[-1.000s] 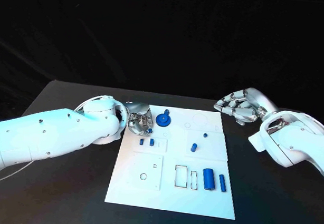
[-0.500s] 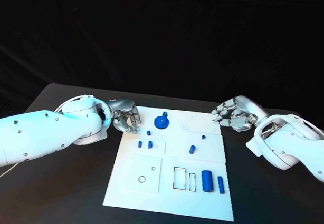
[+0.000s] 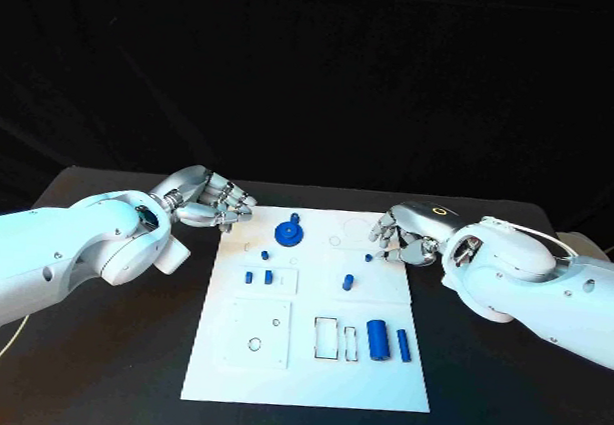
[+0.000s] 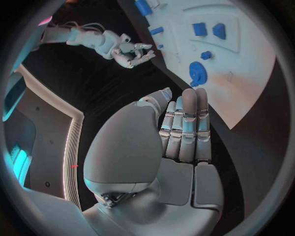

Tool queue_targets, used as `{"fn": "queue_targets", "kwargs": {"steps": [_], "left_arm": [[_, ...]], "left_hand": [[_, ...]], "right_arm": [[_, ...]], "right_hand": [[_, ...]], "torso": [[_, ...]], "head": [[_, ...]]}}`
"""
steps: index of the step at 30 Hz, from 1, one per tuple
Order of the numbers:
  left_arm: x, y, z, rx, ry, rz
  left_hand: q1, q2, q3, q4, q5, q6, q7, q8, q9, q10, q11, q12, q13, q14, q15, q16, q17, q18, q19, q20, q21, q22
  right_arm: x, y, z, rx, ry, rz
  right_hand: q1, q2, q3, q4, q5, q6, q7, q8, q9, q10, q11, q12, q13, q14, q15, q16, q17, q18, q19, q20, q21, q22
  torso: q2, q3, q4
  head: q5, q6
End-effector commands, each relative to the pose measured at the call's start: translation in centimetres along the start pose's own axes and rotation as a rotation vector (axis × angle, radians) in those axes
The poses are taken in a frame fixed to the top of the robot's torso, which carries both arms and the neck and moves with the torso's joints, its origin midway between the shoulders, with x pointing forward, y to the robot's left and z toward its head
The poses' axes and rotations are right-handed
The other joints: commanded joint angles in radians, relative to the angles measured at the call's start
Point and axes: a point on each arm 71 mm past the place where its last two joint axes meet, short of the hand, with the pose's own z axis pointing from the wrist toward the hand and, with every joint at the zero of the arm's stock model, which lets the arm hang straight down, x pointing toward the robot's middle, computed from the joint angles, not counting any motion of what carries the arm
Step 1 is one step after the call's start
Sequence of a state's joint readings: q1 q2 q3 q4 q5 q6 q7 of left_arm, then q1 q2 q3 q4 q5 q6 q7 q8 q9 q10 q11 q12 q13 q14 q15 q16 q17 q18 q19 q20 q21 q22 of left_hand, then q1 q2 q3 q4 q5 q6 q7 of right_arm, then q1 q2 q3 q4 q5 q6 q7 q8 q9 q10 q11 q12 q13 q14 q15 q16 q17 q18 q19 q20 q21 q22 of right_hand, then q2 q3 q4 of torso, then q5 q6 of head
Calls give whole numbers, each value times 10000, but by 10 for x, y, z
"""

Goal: Assemble the parts on the task board

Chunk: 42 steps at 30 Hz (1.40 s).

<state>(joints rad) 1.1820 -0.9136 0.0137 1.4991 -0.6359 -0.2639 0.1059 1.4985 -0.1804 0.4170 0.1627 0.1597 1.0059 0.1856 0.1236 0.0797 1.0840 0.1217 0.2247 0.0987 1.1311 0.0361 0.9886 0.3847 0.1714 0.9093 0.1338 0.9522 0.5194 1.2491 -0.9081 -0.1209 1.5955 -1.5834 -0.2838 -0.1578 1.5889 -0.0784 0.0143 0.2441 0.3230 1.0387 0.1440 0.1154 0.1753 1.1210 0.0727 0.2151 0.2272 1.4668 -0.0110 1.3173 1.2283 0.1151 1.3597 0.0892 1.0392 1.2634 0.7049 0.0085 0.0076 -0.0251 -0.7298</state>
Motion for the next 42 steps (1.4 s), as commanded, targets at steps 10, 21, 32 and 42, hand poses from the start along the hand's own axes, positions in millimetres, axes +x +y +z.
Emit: {"fn": "queue_targets", "kwargs": {"steps": [10,21,32,42], "left_arm": [[-3,-5,-5,526,-779,-4193],[-4,-5,-7,481,-814,-4555],[-4,-5,-8,370,-732,-4599],[-3,-5,-8,290,-681,-4612]], "left_hand": [[9,125,52,-45,13,117,22,99,2,82,-56,104,18,-77,16,-109,-64,133,-82,-23,-82,-37],[-13,124,41,-56,9,102,38,98,-4,65,-46,118,17,-87,21,-152,-90,132,-90,-22,-105,-52],[-12,133,36,-99,8,69,57,92,-14,19,-34,130,12,-31,23,-162,-106,137,-51,-25,-107,-63],[-11,130,32,-115,8,53,65,87,-18,1,-27,132,9,-21,26,-166,-111,137,-39,-25,-107,-65]], "right_arm": [[13,10,6,16,291,-1807],[21,16,12,9,481,-1922],[28,17,16,88,746,-2059],[33,20,19,66,872,-2083]], "right_hand": [[-44,-166,235,40,22,82,86,-161,-39,-20,99,-275,-265,501,120,301,308,-204,205,65,438,297],[59,-155,706,28,-113,382,13,-173,-16,253,32,-385,-472,501,55,435,405,-242,306,76,741,541],[84,-185,1294,-24,-254,650,-69,-173,15,520,-38,-463,-618,500,-3,529,470,-266,344,31,916,709],[-4,-284,1698,-92,-178,803,-107,-194,34,702,-77,-516,-705,503,-35,591,512,-287,373,2,1039,828]], "torso": [[18,5,10],[17,6,8],[13,12,6],[11,11,4]], "head": [[-65,-107],[-73,-183],[-25,-238],[-30,-243]]}}
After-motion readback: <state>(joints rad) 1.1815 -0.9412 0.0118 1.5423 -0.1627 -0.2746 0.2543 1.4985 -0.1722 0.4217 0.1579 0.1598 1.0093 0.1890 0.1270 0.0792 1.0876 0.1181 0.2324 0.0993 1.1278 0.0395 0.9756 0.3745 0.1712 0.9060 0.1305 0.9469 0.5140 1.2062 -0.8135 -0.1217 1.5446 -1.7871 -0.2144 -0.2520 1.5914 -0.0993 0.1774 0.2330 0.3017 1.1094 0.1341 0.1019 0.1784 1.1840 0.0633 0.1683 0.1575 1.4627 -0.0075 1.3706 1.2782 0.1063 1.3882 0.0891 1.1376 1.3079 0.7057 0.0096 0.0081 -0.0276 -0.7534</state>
